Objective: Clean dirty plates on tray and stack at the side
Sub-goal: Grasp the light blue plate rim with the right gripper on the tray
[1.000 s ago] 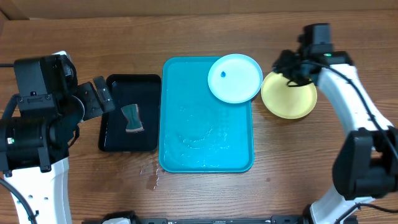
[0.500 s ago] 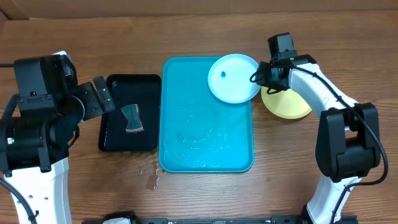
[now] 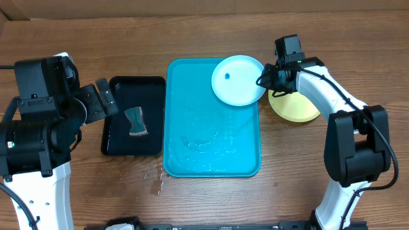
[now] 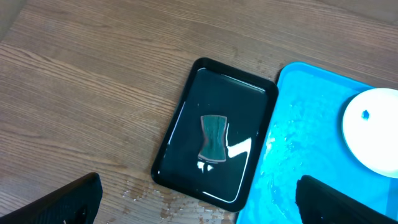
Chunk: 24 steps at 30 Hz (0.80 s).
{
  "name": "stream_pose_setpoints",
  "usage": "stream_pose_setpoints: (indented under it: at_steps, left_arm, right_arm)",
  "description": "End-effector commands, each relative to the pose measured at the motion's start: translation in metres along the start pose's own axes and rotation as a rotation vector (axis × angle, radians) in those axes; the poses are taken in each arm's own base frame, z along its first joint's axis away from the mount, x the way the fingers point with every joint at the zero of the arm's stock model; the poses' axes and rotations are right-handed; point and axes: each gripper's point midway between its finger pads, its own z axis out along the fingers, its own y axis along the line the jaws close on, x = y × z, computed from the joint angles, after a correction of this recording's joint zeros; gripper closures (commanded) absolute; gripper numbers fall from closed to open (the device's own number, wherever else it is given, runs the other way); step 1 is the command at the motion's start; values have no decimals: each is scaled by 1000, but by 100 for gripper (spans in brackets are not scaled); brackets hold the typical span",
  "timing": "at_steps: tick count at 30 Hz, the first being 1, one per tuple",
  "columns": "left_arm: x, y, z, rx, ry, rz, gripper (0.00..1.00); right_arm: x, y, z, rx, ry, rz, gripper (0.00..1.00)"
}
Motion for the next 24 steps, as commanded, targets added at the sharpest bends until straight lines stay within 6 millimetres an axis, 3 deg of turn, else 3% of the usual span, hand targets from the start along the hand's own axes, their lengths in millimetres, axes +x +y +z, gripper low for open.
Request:
stream_pose_setpoints:
  at_steps: [1,6,15,24]
  left_arm:
    - [-1,-4,0,13,-4,-5,0]
    - [-7,-4,0,15,-25,-7,0]
    - [-17,-7,0,26,-66,-12,0]
    - [-14,-7,8,18,-33,-8,0]
  right_arm:
    - [6,15,-3,-69,39,-5,96]
    - [17,30,-15,-111,76,-17,96]
    - [67,60,-17,-94,195,-104,96]
    - [111,80,-20,-56,289,-144,96]
